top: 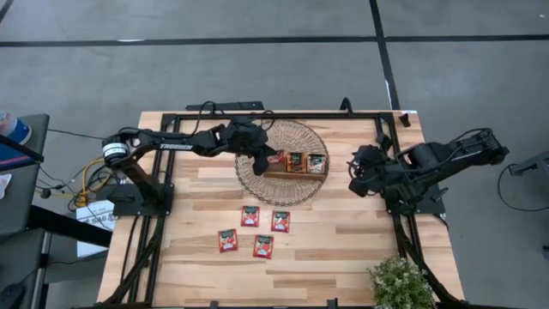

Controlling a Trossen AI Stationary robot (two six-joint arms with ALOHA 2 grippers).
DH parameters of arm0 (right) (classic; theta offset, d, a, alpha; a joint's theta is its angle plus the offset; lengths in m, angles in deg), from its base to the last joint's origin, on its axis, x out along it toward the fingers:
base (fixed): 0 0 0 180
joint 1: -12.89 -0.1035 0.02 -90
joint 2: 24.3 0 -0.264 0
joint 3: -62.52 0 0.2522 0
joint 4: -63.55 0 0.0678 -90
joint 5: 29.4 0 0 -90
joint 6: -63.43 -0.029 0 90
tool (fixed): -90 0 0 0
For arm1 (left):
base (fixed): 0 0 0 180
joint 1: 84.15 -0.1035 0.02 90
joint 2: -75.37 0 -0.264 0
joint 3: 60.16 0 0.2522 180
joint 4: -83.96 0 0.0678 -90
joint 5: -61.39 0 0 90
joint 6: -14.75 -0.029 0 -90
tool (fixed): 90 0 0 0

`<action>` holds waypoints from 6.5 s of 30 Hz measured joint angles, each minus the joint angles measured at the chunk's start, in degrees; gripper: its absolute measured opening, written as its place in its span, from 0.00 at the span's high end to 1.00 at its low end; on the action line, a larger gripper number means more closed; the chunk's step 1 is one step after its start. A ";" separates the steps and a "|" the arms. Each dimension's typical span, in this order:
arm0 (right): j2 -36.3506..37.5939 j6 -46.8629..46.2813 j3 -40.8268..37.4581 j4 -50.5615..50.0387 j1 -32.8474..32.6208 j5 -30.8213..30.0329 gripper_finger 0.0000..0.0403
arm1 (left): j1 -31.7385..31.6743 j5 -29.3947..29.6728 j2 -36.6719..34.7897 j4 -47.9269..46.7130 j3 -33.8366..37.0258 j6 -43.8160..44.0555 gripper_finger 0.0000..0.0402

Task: Pick & Place Tea
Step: Put the red tea bag into the left slot of the wooden organizer

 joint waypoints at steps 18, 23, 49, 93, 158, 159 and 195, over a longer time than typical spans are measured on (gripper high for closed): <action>-0.02 0.00 0.00 2.14 0.36 2.88 0.67 | -2.12 -3.67 2.73 1.93 0.34 -3.10 1.00; -0.02 0.02 0.00 2.46 0.37 2.88 0.67 | -2.19 -4.08 2.73 2.69 0.37 -3.55 1.00; -0.04 0.13 0.00 2.97 0.26 3.03 0.67 | -2.54 -3.54 6.42 4.13 0.42 -4.75 1.00; -0.04 0.19 0.00 4.22 0.26 4.14 0.67 | -2.54 -0.18 3.12 3.41 0.39 -5.70 0.60; 5.63 6.68 0.01 10.75 -2.04 16.14 0.71 | 41.68 22.88 -0.62 -27.63 0.39 65.61 0.60; 6.27 6.68 -0.15 10.73 -2.72 16.13 0.71 | 41.92 22.88 -0.62 -27.59 0.39 66.29 0.60; 12.90 12.69 -14.86 32.91 -9.87 16.32 0.71 | 35.12 23.37 -0.56 -38.38 -2.71 24.27 0.60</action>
